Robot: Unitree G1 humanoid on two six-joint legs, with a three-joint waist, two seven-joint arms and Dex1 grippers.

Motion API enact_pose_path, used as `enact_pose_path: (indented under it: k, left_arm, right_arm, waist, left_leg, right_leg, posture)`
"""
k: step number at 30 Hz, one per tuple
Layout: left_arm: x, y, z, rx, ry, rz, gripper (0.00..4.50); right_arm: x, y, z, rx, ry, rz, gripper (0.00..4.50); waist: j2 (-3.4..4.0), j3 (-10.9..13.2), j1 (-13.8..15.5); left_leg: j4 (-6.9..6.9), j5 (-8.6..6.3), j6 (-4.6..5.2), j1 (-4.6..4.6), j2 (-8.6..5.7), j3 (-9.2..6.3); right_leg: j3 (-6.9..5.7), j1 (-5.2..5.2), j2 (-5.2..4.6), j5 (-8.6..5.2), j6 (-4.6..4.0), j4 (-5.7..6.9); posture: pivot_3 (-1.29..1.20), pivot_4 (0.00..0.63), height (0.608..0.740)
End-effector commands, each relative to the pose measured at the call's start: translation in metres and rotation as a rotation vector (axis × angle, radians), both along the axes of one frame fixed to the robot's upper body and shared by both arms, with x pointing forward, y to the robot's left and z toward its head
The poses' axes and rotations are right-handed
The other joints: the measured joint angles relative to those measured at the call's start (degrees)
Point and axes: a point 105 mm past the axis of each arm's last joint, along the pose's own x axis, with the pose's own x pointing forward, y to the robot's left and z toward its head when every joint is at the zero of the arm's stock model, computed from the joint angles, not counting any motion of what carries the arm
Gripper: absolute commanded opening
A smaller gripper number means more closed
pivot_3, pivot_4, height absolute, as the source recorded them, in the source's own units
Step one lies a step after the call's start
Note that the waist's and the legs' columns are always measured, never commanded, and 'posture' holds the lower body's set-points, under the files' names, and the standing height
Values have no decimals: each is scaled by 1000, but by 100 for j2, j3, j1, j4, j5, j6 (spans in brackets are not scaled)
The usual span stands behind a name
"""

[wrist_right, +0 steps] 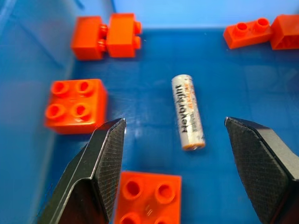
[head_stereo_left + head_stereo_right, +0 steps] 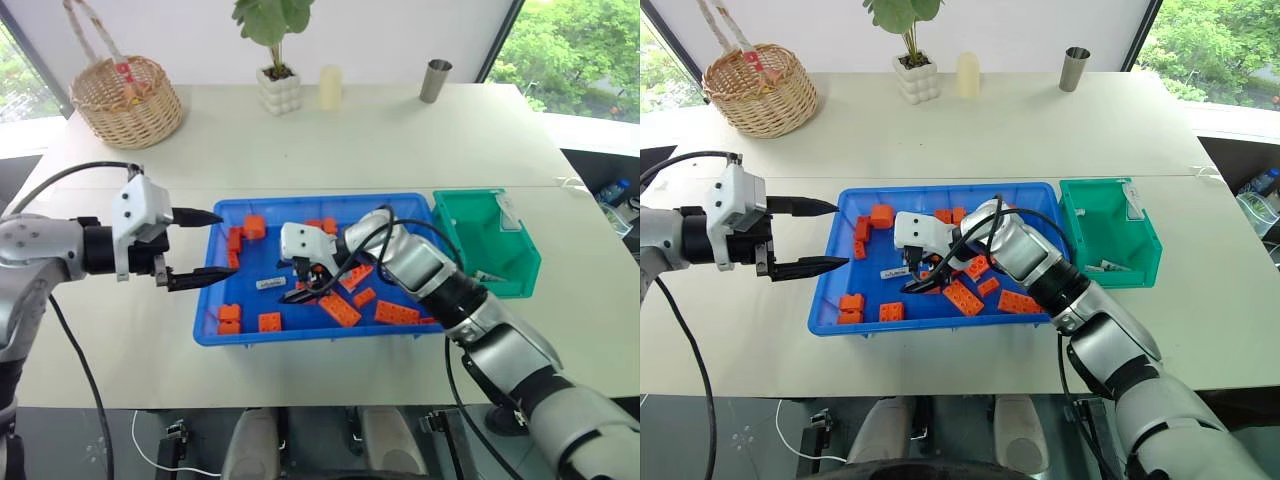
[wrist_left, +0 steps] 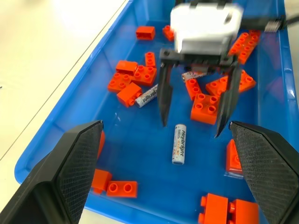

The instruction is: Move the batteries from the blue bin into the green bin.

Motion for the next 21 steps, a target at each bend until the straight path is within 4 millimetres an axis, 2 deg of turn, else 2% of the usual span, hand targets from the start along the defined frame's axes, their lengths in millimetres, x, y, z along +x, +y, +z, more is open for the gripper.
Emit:
enact_pose_path:
  k: [1,3,5,8,9,11,13,16,18,21]
  left_arm:
    - [-5,0,10,-2,-35,-4,4500]
    - [-5,-1,8,-7,-27,-6,4500]
    - [-5,-1,6,-9,-21,-7,4500]
    - [-3,-2,5,-15,-18,-10,4500]
    - [-3,-2,4,-18,-18,-12,4500]
    - [-2,-3,4,-28,-23,-14,4500]
    - [2,-4,4,-52,-38,-10,4500]
    - [5,-6,6,-111,-76,-6,4500]
    - [4,-9,5,-154,-88,-19,4500]
    - [6,-11,2,-211,-85,-20,4500]
  right_arm:
    - [7,6,5,2,-60,10,3464]
    - [9,8,2,6,-53,-3,2922]
    - [7,9,1,10,-45,0,2109]
    - [2,10,7,39,-11,-1,489]
    - [1,10,10,52,3,-4,73]
    - [-2,10,19,83,33,-15,57]
    - [-5,8,36,143,83,-45,57]
    - [-3,-5,66,228,119,-115,57]
    - [4,-24,89,290,118,-197,57]
    - [19,-72,120,365,110,-386,57]
  waist:
    - [0,0,-3]
    - [0,0,-8]
    - [0,0,-11]
    - [0,0,-7]
    - [0,0,-5]
    - [0,0,-7]
    - [0,0,-5]
    - [0,0,15]
    - [-1,0,34]
    - [-1,0,104]
  left_leg:
    - [0,0,0,0,0,0]
    - [0,0,0,0,0,-1]
    - [0,0,0,1,0,-1]
    - [0,1,-1,1,1,-2]
    - [0,1,-1,1,1,-2]
    - [0,1,-1,1,1,-3]
    - [0,1,-1,1,1,-6]
    - [0,1,-1,1,1,-11]
    - [1,1,-1,1,1,-11]
    - [3,0,-1,0,1,-10]
  right_leg:
    - [0,0,0,0,0,0]
    - [0,0,0,0,0,1]
    - [0,0,0,0,0,2]
    - [0,0,1,0,0,4]
    - [0,0,1,0,0,4]
    - [0,1,0,0,0,3]
    - [0,0,0,0,0,4]
    - [-1,1,0,1,1,5]
    - [-1,2,-2,1,1,4]
    - [-1,3,-8,2,0,2]
  posture:
    - [0,150,736]
    - [0,150,736]
    - [0,150,736]
    - [0,150,736]
    - [0,150,736]
    - [0,150,736]
    - [0,150,736]
    - [0,150,736]
    - [0,150,736]
    - [0,150,736]
